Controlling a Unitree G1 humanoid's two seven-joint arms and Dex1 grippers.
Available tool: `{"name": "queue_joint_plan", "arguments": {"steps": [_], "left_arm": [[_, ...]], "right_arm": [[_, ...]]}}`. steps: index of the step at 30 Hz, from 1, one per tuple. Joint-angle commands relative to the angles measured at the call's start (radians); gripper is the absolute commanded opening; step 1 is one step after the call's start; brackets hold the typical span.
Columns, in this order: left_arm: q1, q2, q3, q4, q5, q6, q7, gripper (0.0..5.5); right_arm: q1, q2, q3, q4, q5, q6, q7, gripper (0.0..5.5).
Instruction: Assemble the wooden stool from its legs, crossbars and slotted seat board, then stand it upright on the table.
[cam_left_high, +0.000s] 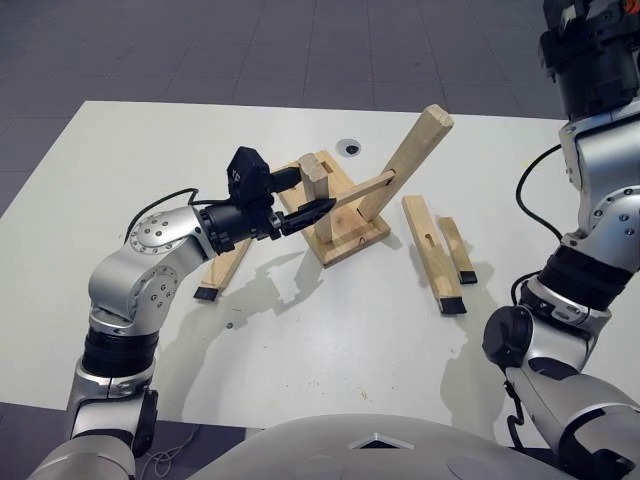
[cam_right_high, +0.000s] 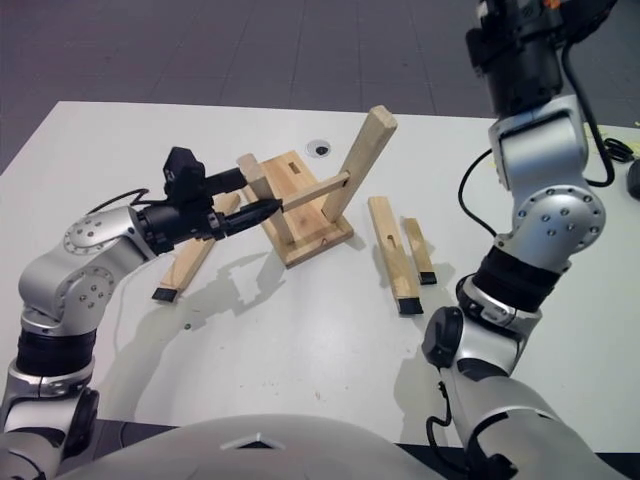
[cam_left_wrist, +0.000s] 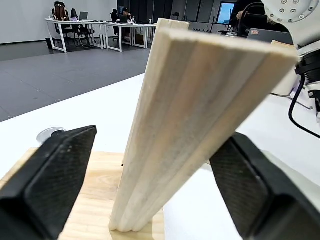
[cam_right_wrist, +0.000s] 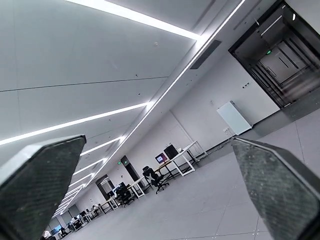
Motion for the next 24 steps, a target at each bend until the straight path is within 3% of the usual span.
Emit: {"name": "queue_joint_plan", "arguments": {"steps": [1,6,11,17,20,22,24], "left_arm": [[-0.025,-0.023,0.03,-0.027,-0.076,0.046,-0.005,4.51],[-0.108,-0.067,0.144,-0.039,-0.285,0.109,0.053,5.34],[-0.232,-0.089,0.251,0.004,-0.411,0.116,0.185,5.38],[-0.205,-0.086,0.24,0.006,-0.395,0.119,0.245,5.38],[-0.182,-0.093,0.216,0.003,-0.371,0.112,0.247,5.38],[-0.178,-0.1,0.21,0.007,-0.375,0.113,0.247,5.38],[-0.172,-0.106,0.203,0.007,-0.381,0.118,0.24,5.38]], "right_arm": [[0.01,0.046,0.085,0.009,-0.063,-0.001,-0.014,5.4],[0.018,0.086,0.147,0.024,-0.119,-0.004,-0.014,5.4],[-0.134,0.038,0.082,0.061,-0.11,-0.053,-0.017,5.4],[-0.195,0.017,0.0,0.07,-0.044,-0.073,-0.062,5.4],[0.082,0.13,0.166,0.04,-0.083,0.03,-0.084,5.4],[0.305,0.148,0.346,0.011,-0.162,0.098,-0.034,5.4],[0.403,0.134,0.41,-0.002,-0.213,0.112,-0.003,5.4]]}}
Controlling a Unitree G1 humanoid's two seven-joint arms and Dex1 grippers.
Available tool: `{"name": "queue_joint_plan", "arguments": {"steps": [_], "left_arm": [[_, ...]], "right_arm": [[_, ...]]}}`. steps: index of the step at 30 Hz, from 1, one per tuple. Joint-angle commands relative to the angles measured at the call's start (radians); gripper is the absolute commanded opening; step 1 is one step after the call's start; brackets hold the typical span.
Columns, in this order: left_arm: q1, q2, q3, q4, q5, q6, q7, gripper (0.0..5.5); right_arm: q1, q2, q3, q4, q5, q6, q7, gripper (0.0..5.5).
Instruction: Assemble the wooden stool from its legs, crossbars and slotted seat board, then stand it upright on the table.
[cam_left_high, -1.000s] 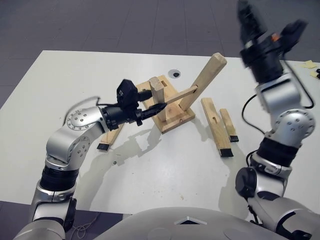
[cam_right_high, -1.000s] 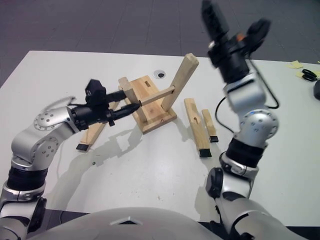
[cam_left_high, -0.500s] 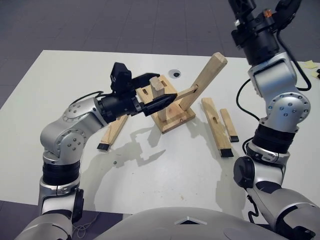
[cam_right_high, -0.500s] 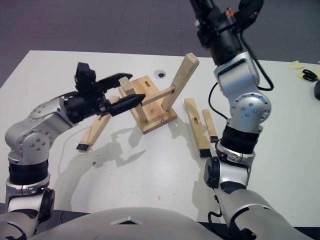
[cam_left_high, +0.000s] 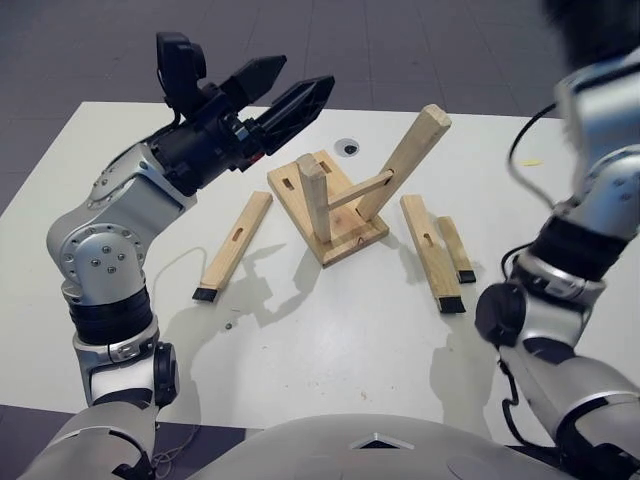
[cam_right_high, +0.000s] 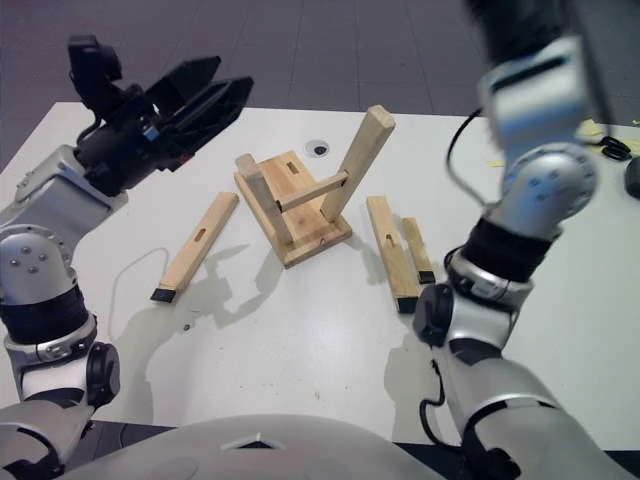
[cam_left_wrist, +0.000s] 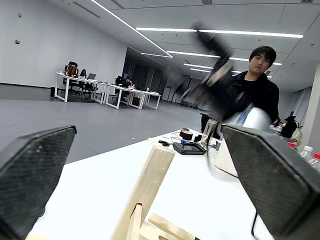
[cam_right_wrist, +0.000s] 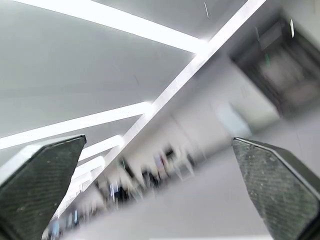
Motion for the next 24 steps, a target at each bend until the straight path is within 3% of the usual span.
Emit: {"name": "queue_joint_plan", "arguments": {"steps": [1,5,16,21,24], "left_arm": [[0.029,-0.005,-0.022,-0.001,0.009,0.008,-0.003,5.38],[0.051,-0.014,-0.042,-0.007,0.016,0.006,-0.002,5.38],[0.032,-0.033,-0.026,0.042,0.044,-0.031,0.029,5.38],[-0.018,-0.082,0.057,0.091,0.014,-0.07,0.13,5.38],[-0.04,-0.09,0.087,0.151,0.147,-0.114,0.29,5.38]], "right_arm": [[0.306,0.023,0.208,-0.037,-0.117,0.094,0.05,5.4],[0.217,0.027,0.072,-0.021,-0.069,0.019,0.06,5.4],[0.187,0.063,-0.114,-0.122,0.241,-0.029,0.087,5.4],[0.083,0.018,-0.225,0.0,0.164,-0.181,-0.005,5.4],[0.082,-0.012,-0.222,0.076,0.033,-0.23,-0.062,5.4]]}}
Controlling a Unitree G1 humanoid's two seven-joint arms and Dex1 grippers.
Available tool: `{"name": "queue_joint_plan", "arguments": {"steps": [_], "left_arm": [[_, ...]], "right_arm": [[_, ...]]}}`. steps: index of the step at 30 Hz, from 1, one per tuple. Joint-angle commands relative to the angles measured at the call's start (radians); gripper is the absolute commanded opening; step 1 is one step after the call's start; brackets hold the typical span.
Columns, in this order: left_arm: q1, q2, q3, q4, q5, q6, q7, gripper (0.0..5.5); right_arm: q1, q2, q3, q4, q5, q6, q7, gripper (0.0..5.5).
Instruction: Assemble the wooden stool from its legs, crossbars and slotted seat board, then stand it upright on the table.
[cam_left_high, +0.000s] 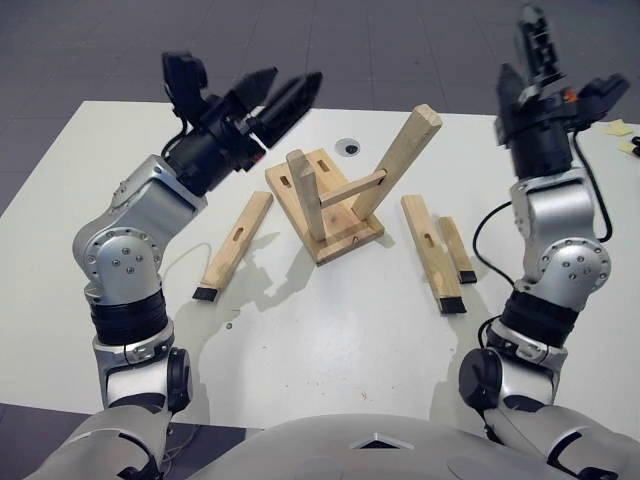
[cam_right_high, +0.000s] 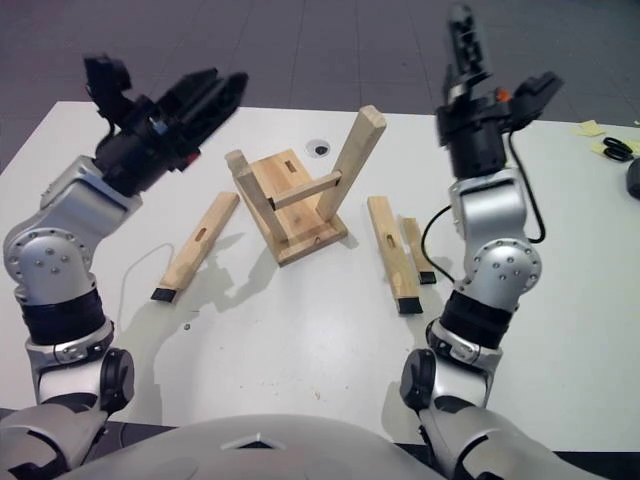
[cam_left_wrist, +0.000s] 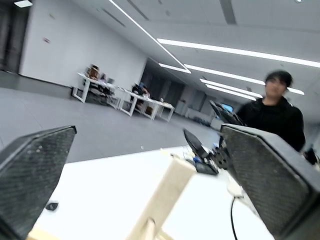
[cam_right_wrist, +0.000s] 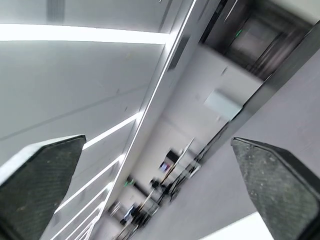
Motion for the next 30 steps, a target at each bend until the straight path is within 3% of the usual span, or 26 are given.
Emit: {"name": "queue_joint_plan", "arguments": {"steps": [1,7,10,18,22,26,30], "left_arm": [[-0.024,0.005,0.02,0.075,0.193,-0.045,0.212,5.38],[0.07,-0.002,-0.065,0.056,0.402,-0.043,0.296,5.38],[0.091,0.005,-0.062,0.05,0.447,-0.047,0.296,5.38],[0.106,0.016,0.021,0.095,0.555,-0.085,0.327,5.38],[0.162,0.022,0.01,0.098,0.605,-0.118,0.287,5.38],[0.256,0.022,-0.016,0.078,0.657,-0.176,0.228,5.38],[0.338,0.039,-0.017,0.036,0.724,-0.213,0.216,5.38]], "right_arm": [[0.005,-0.049,0.034,0.092,-0.189,-0.028,-0.073,5.4],[0.129,-0.07,0.3,-0.028,-0.453,0.057,-0.005,5.4],[0.157,-0.095,0.373,-0.086,-0.489,0.11,0.064,5.4],[0.233,-0.183,0.391,-0.211,-0.429,0.255,0.238,5.4],[0.239,-0.129,0.386,-0.186,-0.552,0.173,0.161,5.4],[0.342,-0.049,0.449,-0.195,-0.748,0.07,0.05,5.4],[0.433,0.027,0.431,-0.222,-0.86,0.057,-0.087,5.4]]}}
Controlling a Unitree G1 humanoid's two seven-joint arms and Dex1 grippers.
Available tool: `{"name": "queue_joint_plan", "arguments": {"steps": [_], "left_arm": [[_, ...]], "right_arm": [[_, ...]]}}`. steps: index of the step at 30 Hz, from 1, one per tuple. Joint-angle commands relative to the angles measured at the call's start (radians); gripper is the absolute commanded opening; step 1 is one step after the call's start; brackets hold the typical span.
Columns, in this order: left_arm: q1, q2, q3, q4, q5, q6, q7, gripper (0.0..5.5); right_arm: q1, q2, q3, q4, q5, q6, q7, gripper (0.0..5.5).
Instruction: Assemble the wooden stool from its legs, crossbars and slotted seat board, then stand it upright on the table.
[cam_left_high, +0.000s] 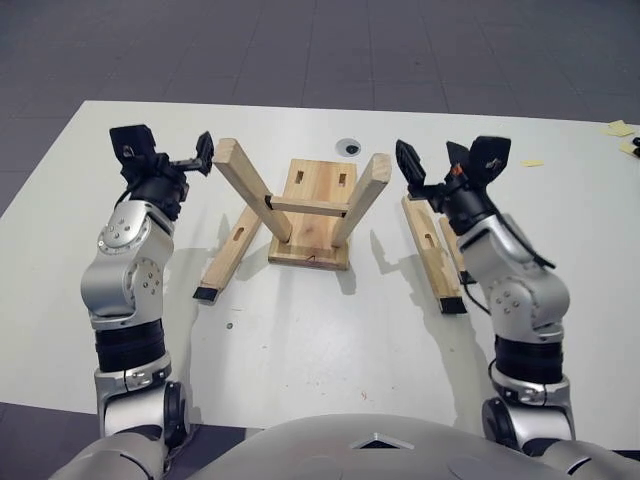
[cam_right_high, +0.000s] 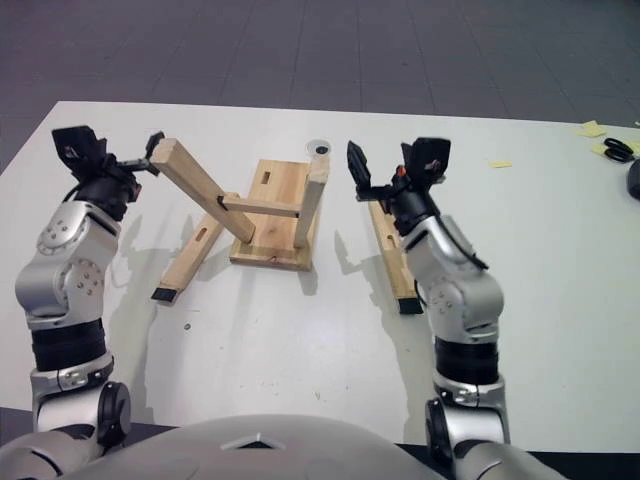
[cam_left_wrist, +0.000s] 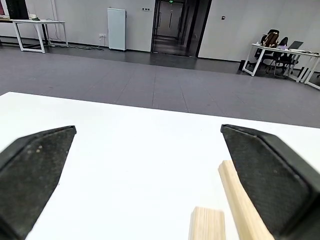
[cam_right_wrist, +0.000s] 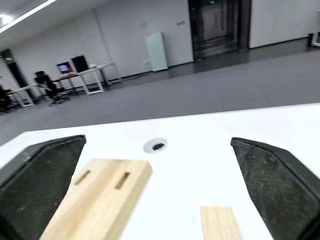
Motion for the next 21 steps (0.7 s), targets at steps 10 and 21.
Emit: {"name": "queue_joint_plan", "arguments": {"steps": [10,21], "left_arm": [[0.125,-0.044,-0.071,-0.101,0.144,-0.1,-0.014,5.38],[0.103,0.054,-0.219,-0.251,0.003,0.135,-0.261,5.38]], "right_arm": [[0.104,0.165,-0.055,-0.123,-0.102,0.074,-0.205,5.4],[0.036,0.082,0.054,-0.173,0.049,0.174,0.094,5.4]]}}
